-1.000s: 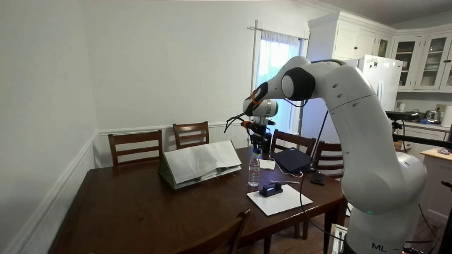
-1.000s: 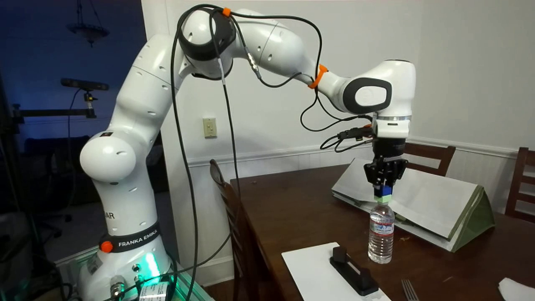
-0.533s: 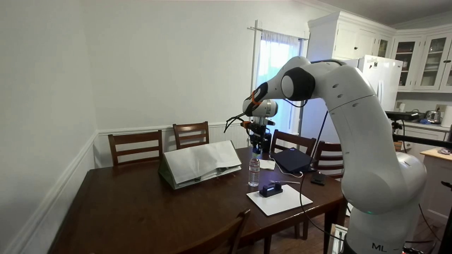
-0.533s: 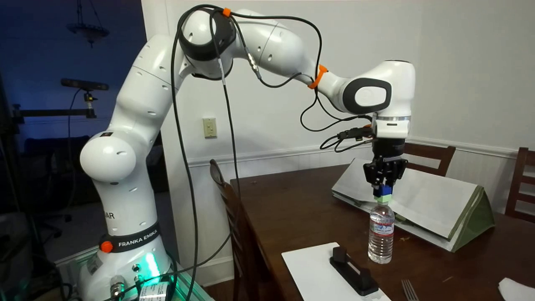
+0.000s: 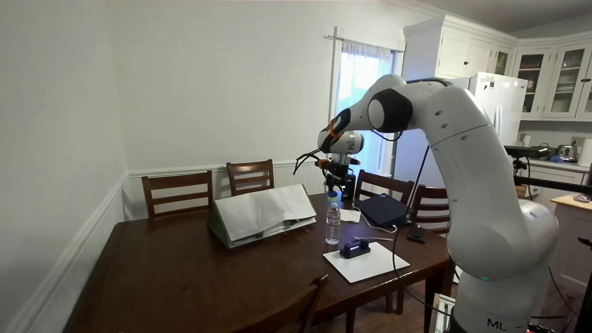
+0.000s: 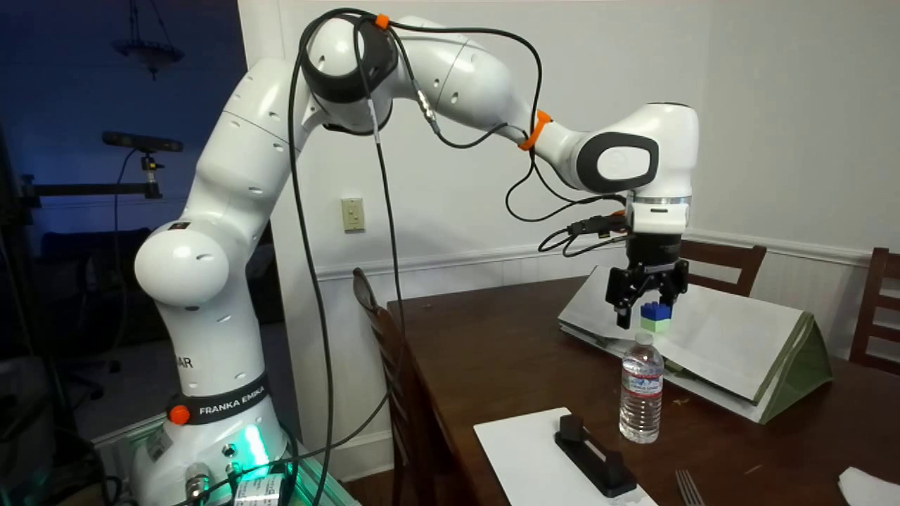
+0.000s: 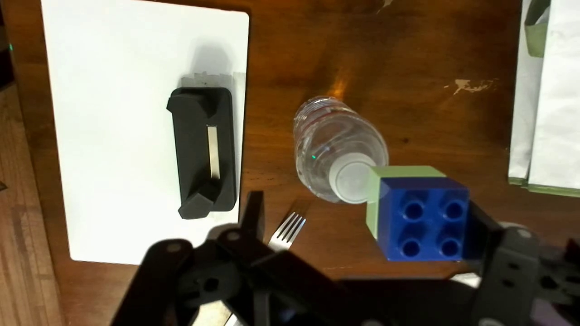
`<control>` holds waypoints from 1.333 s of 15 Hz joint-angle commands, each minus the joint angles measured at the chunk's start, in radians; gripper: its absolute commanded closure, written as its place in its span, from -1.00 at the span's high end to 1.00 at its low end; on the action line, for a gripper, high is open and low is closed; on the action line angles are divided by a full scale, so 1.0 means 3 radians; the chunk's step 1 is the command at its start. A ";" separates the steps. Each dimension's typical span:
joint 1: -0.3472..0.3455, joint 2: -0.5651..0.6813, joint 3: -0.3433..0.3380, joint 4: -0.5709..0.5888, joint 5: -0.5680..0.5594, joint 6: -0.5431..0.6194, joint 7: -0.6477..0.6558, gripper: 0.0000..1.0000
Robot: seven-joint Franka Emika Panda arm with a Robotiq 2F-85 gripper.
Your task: Pick up the lego blocks and put them on the water bottle
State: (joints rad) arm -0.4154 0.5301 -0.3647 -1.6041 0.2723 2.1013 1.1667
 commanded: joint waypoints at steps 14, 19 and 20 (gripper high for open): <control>0.0011 0.0005 -0.0039 0.0054 -0.0106 -0.0152 0.0124 1.00; 0.0031 -0.0017 -0.0050 -0.0009 -0.0172 -0.0167 0.0107 1.00; 0.0035 -0.0020 -0.0049 -0.0019 -0.0186 -0.0162 0.0102 1.00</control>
State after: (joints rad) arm -0.4138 0.5302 -0.3702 -1.6045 0.2457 2.0667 1.1778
